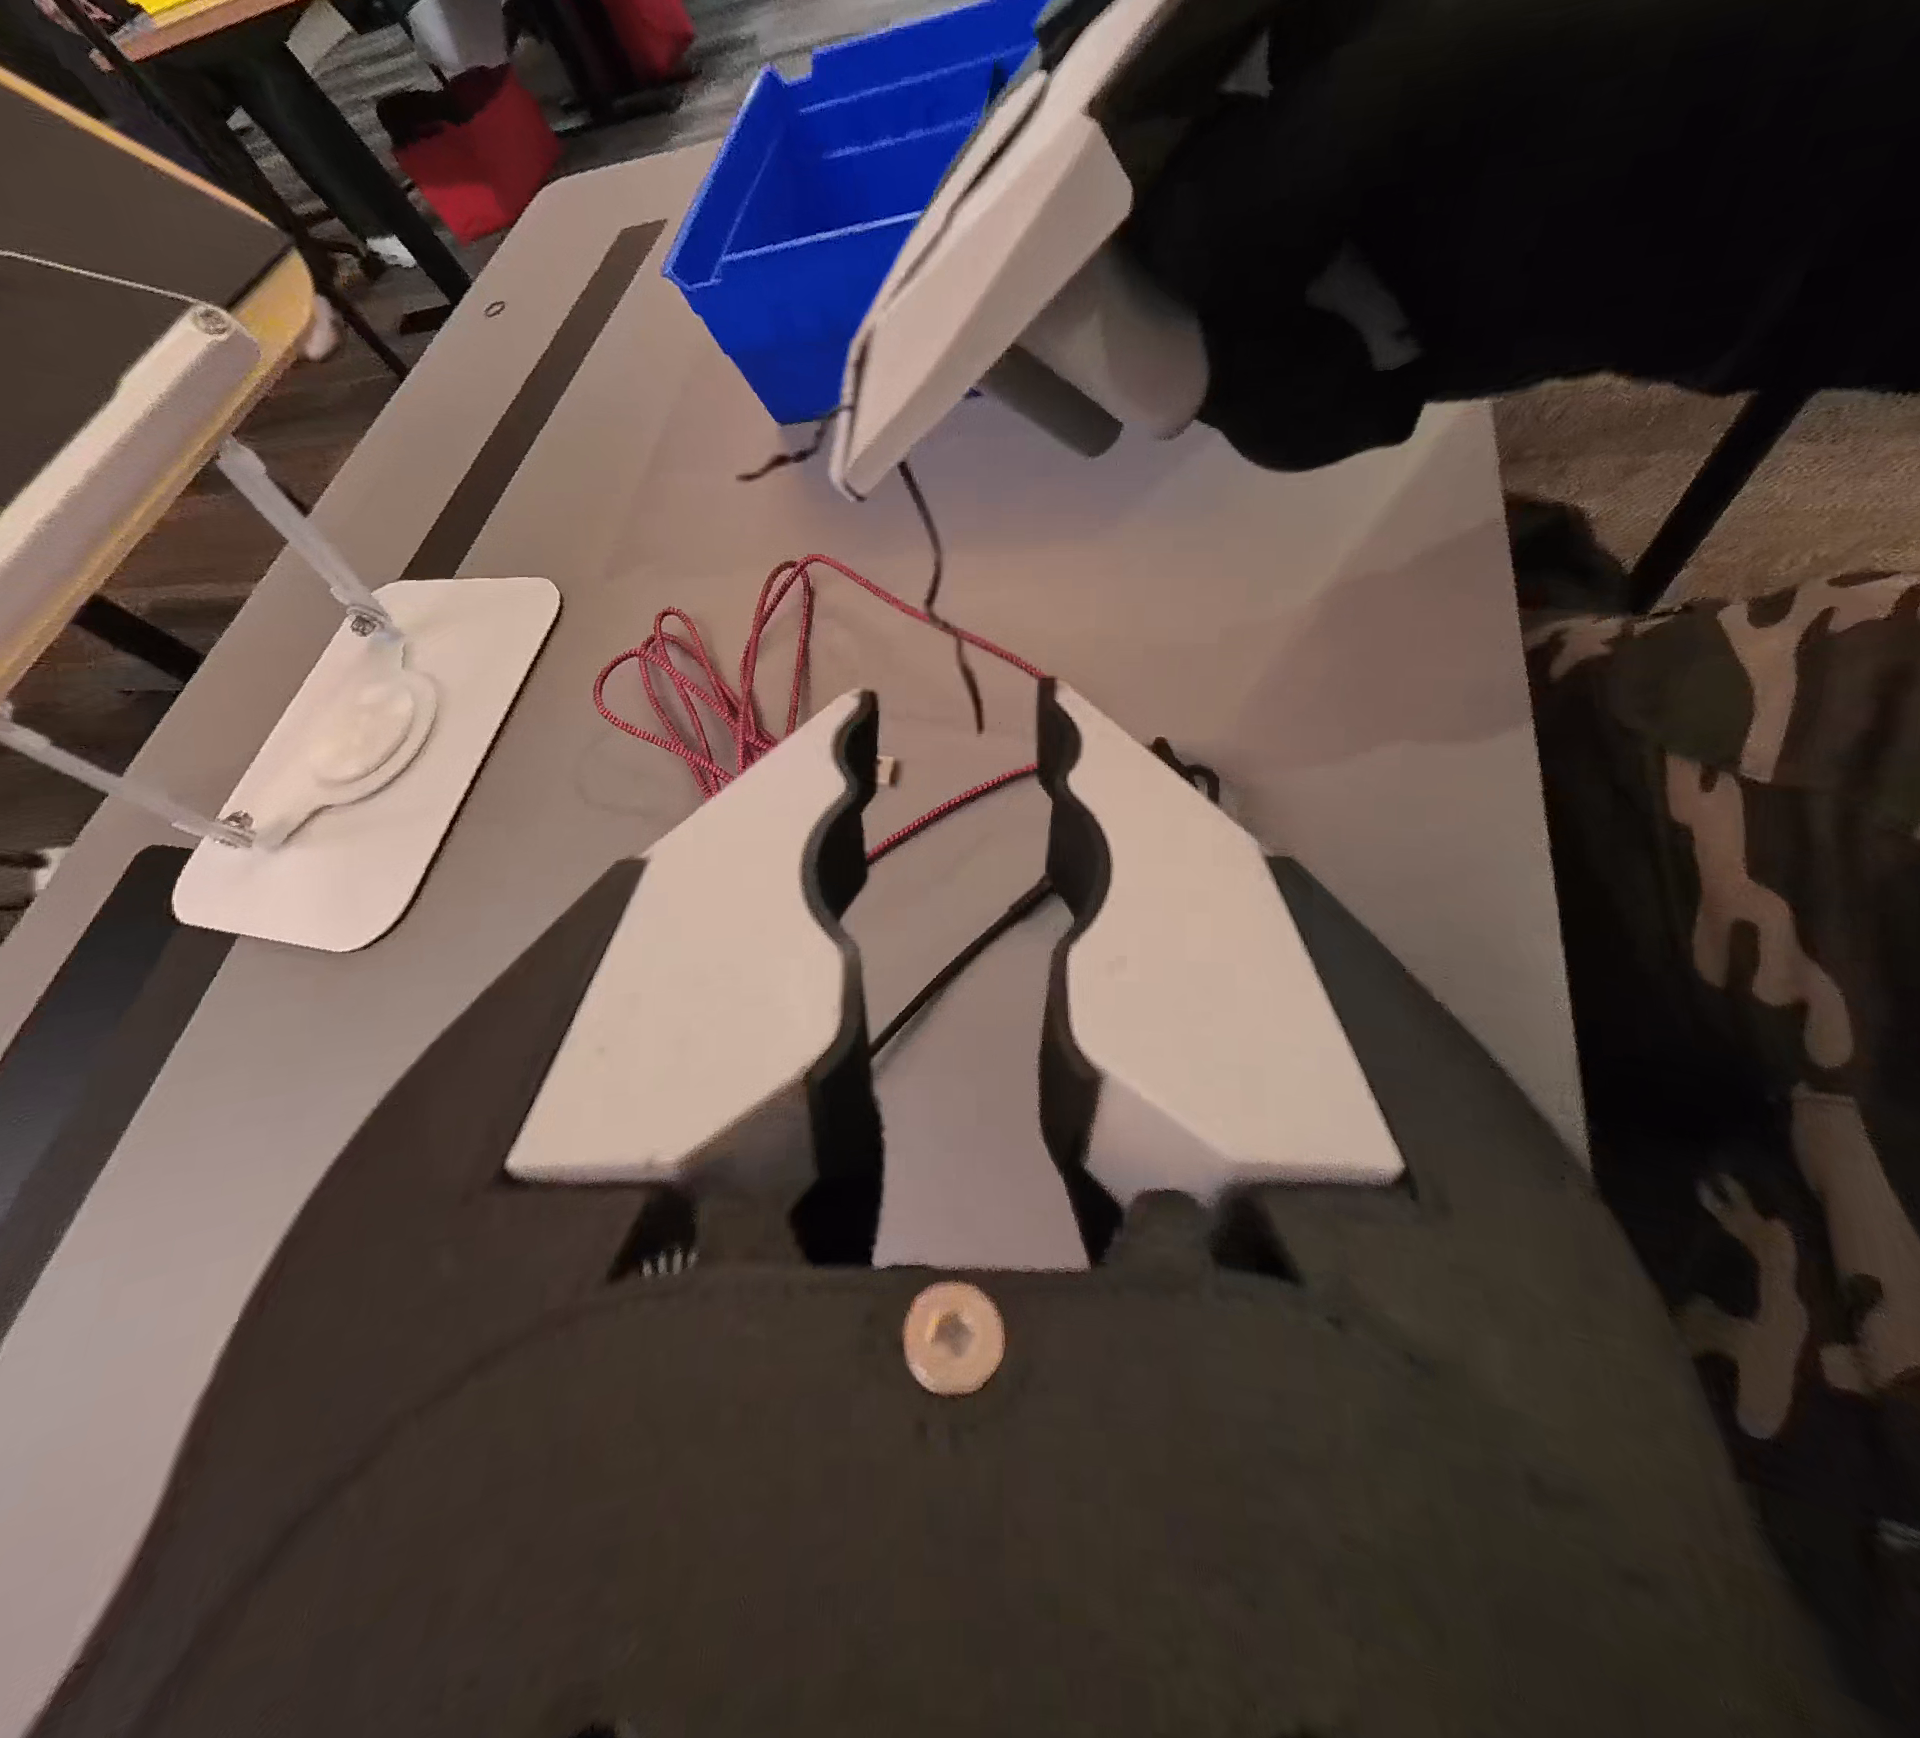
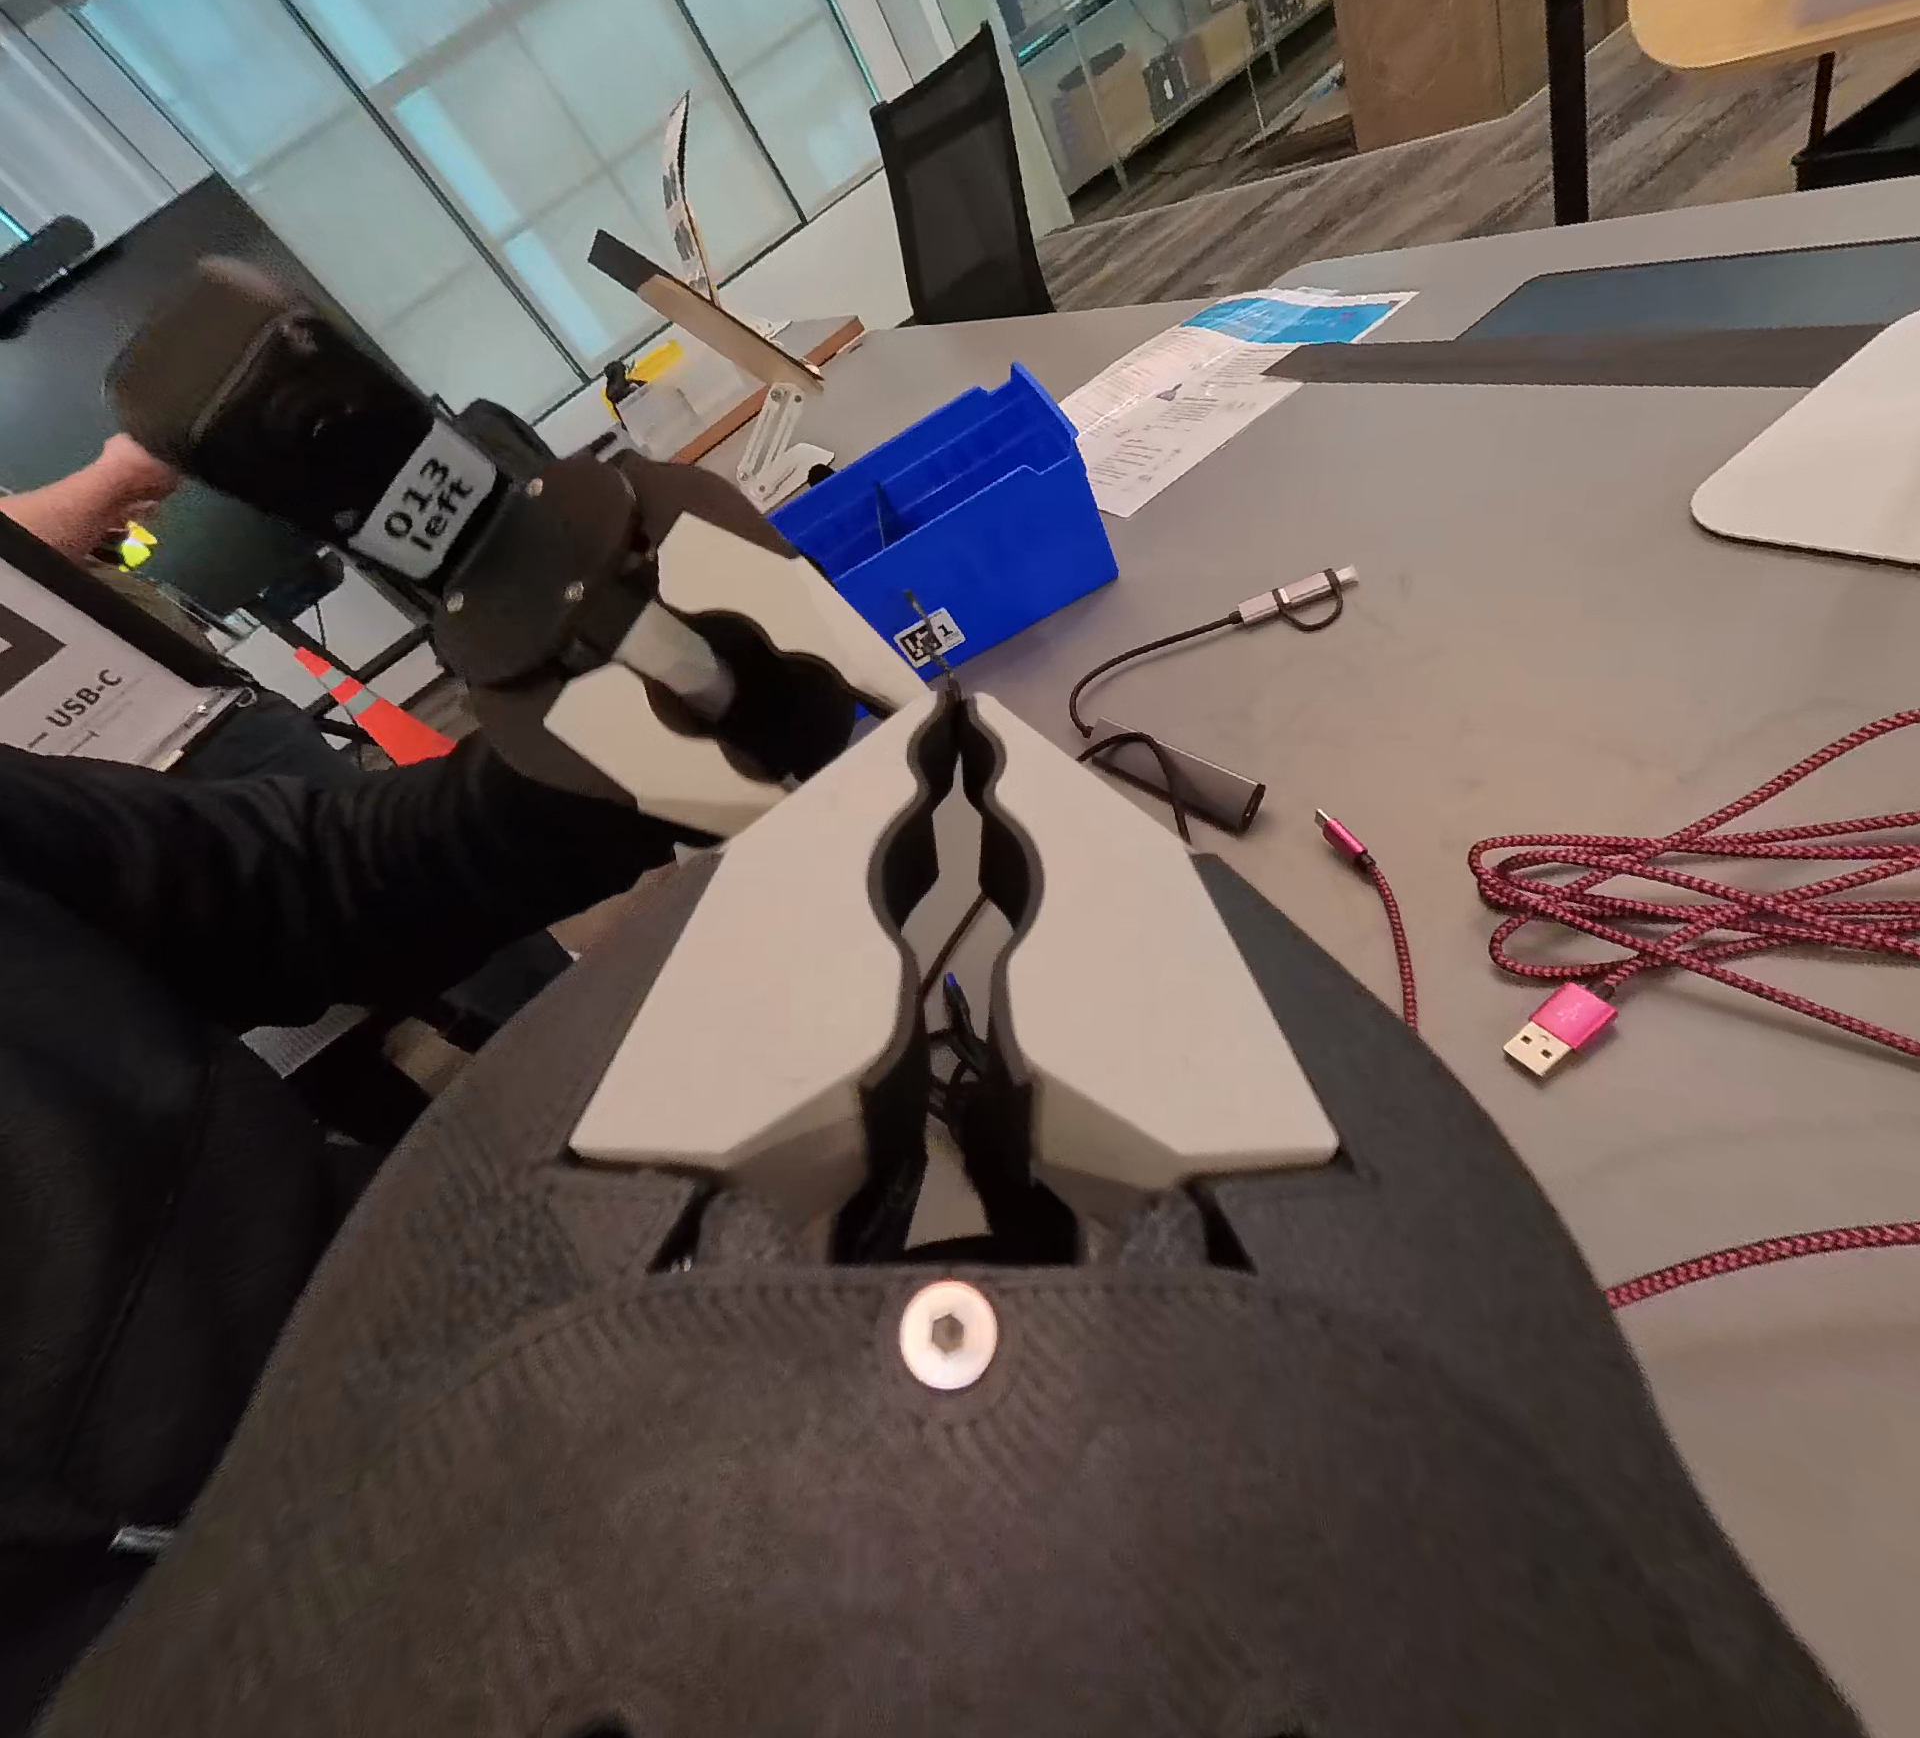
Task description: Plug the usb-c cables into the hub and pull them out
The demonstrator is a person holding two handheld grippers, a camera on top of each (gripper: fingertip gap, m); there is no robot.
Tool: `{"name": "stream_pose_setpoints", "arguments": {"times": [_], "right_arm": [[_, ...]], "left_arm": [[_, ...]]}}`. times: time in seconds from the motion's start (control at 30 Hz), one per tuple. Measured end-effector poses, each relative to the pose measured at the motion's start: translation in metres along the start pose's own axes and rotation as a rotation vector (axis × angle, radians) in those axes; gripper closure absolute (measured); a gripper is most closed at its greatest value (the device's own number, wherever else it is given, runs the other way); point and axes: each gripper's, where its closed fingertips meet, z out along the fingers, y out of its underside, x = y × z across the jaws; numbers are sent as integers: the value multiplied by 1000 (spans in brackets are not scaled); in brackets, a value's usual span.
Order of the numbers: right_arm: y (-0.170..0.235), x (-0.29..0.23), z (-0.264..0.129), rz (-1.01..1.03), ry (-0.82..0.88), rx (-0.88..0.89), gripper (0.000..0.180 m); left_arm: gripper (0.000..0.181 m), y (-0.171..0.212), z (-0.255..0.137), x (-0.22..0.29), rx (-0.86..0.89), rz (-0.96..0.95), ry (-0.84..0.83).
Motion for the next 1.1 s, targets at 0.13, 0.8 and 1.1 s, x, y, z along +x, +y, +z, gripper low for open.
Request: {"name": "stream_pose_setpoints", "arguments": {"times": [0.13, 0.8, 1.1], "right_arm": [[2, -2, 3, 2, 1, -8, 180], [23, -14, 19, -37, -19, -202, 138], [34, -29, 12, -15, -152, -238, 180]], "left_arm": [[159, 3, 10, 8, -40, 50, -12], [181, 9, 19, 30, -135, 246, -5], [181, 4, 17, 28, -104, 258, -21]]}}
